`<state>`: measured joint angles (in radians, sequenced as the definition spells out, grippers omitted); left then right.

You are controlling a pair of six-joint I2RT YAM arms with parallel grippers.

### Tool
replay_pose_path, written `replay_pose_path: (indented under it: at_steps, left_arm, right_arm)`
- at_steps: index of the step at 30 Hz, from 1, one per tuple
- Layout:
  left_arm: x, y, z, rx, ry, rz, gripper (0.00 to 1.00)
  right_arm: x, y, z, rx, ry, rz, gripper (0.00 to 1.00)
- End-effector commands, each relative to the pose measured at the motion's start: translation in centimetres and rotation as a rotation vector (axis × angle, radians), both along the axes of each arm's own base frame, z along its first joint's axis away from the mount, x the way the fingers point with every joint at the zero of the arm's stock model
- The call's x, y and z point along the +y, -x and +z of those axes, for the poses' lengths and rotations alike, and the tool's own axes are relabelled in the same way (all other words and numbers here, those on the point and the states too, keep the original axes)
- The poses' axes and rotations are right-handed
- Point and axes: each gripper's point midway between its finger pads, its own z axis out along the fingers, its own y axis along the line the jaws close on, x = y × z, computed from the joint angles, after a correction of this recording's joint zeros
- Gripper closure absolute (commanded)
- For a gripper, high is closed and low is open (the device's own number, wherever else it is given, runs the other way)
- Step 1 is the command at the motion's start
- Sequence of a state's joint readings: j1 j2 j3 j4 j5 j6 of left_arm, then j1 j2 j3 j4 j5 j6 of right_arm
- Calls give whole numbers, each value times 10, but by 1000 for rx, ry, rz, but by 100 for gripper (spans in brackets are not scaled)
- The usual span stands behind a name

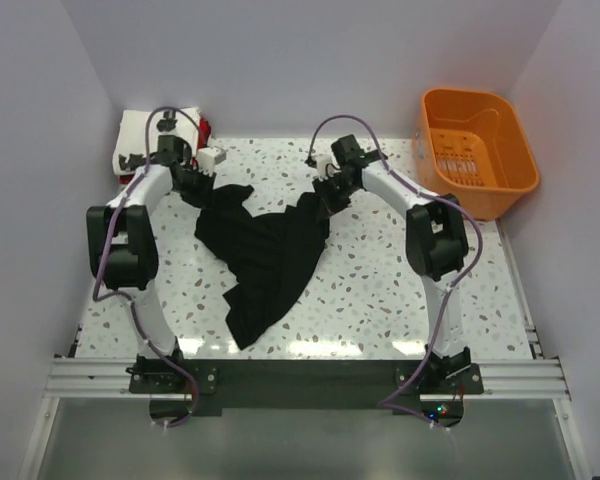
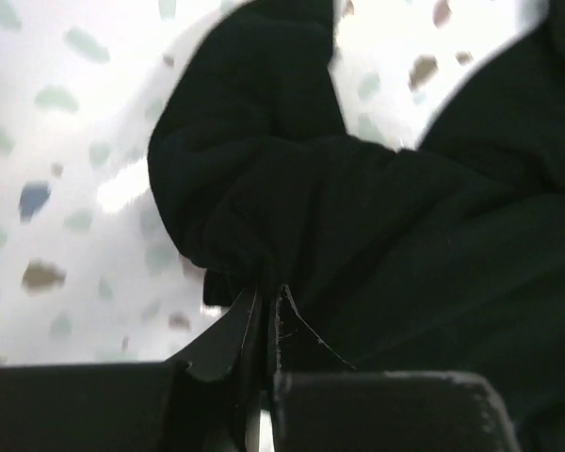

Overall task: Fold and stack the t-shirts
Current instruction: Flatten the tshirt out

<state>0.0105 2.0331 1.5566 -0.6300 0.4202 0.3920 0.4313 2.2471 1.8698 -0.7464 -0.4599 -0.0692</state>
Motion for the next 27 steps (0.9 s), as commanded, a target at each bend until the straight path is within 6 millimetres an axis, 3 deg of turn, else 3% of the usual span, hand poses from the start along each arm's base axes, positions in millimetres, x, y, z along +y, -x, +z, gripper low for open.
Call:
replay_pose_path:
  at_steps: [1,2,3,4,5,6,7,8,9,10,12,13,15,17,18,19,21,24,25,27]
  left_arm:
    - [31,30,60,-98,0,-2,100]
    - [34,41,75,-124,-9,-10,100]
    - [37,64,62,-67,-19,-13,100]
    - [43,76,59,-64,-41,-38,100]
    - [46,89,65,-78,-71,-45,100]
    - [45,116,46,-10,-77,-61,100]
    - [46,128,47,-25,-105,-95,100]
    - [47,140,40,-6,-115,-108,100]
    - [50,163,21,54,-137,-109,100]
    - [52,173,18,62,-158,-123,100]
    - [54,205,-2,153,-179,-161,100]
    - [56,210,-3,151,-200,-183,100]
    - [57,224,-6,178,-209,-211,100]
    - [51,224,3,146,-187,-266,80]
    - [49,220,13,121,-177,-295,54]
    - [46,215,19,102,-164,-305,46]
    - [41,192,37,28,-141,-304,39]
    - [45,157,49,5,-114,-221,37]
    - [47,149,42,36,-93,-197,37]
    - [53,123,54,9,-67,-137,36]
  right_arm:
    - [-51,24,58,-59,50,55,100]
    - [-66,29,68,-90,91,61,100]
    - [-85,38,64,-90,137,100,100]
    - [-100,52,53,-59,177,119,100]
    - [-114,58,55,-76,226,132,100]
    - [-129,66,50,-73,272,186,100]
    - [-141,82,38,-38,307,215,100]
    - [-149,90,33,-27,332,242,100]
    - [-159,96,32,-43,374,300,100]
    - [-167,114,21,5,395,329,100]
    - [-182,125,16,-5,455,385,100]
    - [-189,137,6,27,470,401,100]
    - [-197,144,1,34,502,423,100]
    - [-200,149,1,55,503,422,96]
    - [-197,148,6,64,480,413,75]
    - [-194,147,12,66,455,399,62]
    - [-190,143,25,79,390,344,40]
    - [-173,107,60,-11,292,264,37]
    - [-167,98,61,-14,269,253,37]
    - [-153,71,69,-64,223,191,37]
